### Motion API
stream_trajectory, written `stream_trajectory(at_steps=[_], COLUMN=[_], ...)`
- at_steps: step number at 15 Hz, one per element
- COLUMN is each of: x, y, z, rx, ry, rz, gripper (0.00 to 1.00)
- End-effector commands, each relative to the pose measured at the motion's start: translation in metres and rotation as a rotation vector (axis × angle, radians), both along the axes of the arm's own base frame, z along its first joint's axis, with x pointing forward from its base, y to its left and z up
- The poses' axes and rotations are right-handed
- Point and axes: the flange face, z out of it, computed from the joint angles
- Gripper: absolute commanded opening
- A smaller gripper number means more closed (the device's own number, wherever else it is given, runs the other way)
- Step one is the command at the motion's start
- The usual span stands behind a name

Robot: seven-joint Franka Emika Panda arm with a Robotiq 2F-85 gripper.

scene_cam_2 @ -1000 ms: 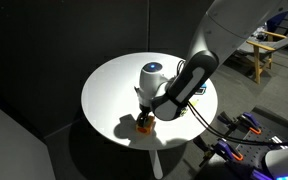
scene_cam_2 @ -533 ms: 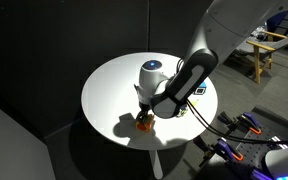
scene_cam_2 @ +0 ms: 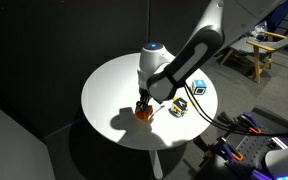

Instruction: Pick up the block with the number six on it and move it to the right side of the table

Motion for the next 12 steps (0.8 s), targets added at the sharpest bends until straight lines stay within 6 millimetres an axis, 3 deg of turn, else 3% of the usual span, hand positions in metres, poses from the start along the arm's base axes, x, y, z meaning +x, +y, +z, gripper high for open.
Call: stream_trajectory(at_steps=[1, 7, 12], x=[0.006, 0.017, 0.026], y=[-0.013, -0.043, -0.074], z=[0.034, 0.069, 0.087], rx=[0.01, 0.048, 0.089], ry=[0.029, 0.018, 0.008], rz=[-0.124, -0.342, -0.519], gripper=[0.11, 0.1, 0.13])
